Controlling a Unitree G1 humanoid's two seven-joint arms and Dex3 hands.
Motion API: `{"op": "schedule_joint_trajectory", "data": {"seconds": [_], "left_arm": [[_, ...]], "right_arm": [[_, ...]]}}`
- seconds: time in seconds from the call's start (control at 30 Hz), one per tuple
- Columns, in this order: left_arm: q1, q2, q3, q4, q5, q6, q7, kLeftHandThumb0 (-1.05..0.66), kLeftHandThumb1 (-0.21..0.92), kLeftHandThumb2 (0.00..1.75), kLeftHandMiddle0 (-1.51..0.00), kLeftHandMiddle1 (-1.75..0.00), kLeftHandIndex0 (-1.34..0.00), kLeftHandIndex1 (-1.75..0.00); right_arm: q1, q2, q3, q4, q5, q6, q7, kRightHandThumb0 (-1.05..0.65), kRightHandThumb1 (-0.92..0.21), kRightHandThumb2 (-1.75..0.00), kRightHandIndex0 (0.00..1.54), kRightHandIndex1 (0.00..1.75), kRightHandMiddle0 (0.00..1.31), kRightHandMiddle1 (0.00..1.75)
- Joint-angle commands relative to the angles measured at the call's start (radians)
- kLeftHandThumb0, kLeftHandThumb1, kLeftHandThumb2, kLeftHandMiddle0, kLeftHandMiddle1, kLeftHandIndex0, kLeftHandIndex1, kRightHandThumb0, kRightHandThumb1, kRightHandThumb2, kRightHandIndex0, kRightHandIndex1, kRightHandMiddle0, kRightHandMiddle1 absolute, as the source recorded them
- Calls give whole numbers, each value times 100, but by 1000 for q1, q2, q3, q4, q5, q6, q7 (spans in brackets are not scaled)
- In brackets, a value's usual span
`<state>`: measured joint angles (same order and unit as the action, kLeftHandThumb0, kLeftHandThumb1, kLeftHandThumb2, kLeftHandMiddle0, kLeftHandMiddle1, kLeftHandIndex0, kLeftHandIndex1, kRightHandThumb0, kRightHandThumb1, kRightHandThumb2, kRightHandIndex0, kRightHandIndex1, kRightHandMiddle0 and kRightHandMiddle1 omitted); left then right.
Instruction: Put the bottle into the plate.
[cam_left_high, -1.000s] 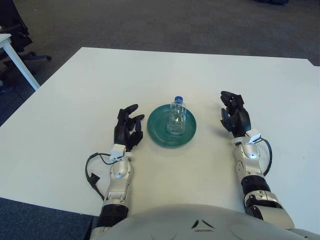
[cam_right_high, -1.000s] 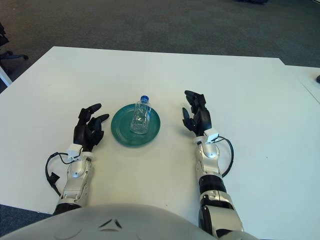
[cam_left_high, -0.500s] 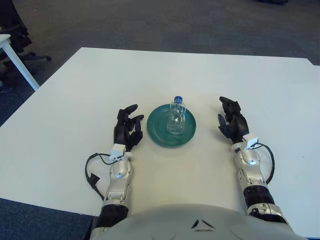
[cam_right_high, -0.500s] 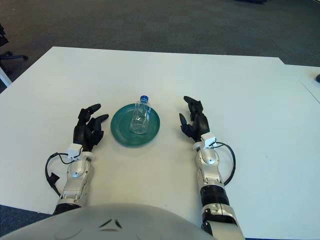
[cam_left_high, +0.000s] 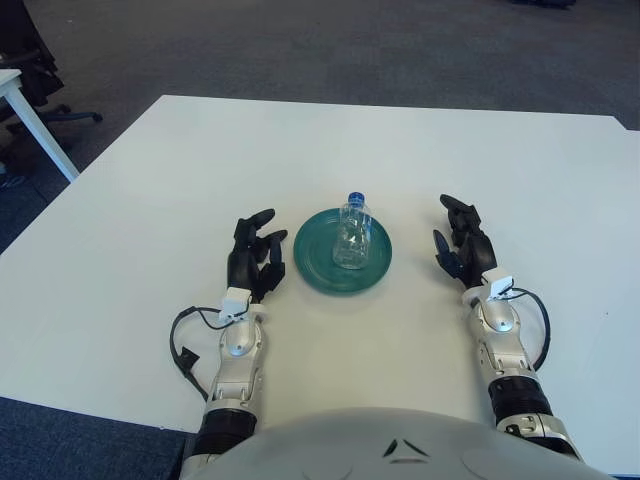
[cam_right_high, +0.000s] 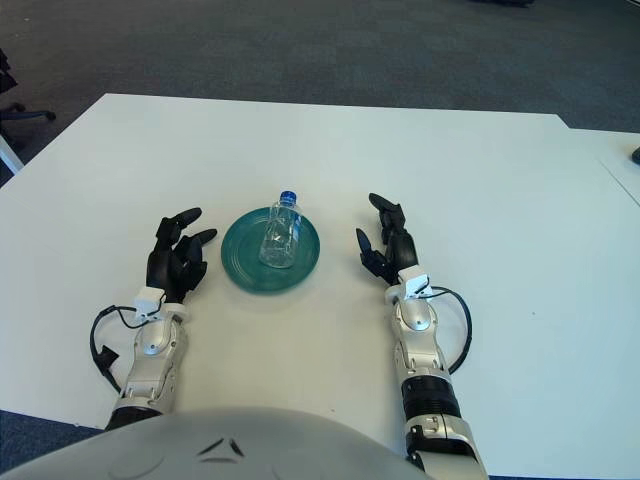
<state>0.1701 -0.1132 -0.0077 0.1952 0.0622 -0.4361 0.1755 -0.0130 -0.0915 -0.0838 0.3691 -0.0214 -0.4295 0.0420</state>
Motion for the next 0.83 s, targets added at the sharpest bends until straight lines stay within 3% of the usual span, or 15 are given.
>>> {"op": "schedule_joint_trajectory", "data": {"seconds": [0.0,0.8], "left_arm": [[35,-11,-8,32,8,36,4,-73,92,59,-53,-83,-32,-101],[38,2,-12,24,28,49,-2,-75,92,64,-48,-76,-25,-97]], "right_arm": [[31,-7,6,11,-9,54,0,-64,-92,-48,34,3,0,61],[17,-13,14,-16,17,122,39,-64,-92,-50,33,1,0,62]]}}
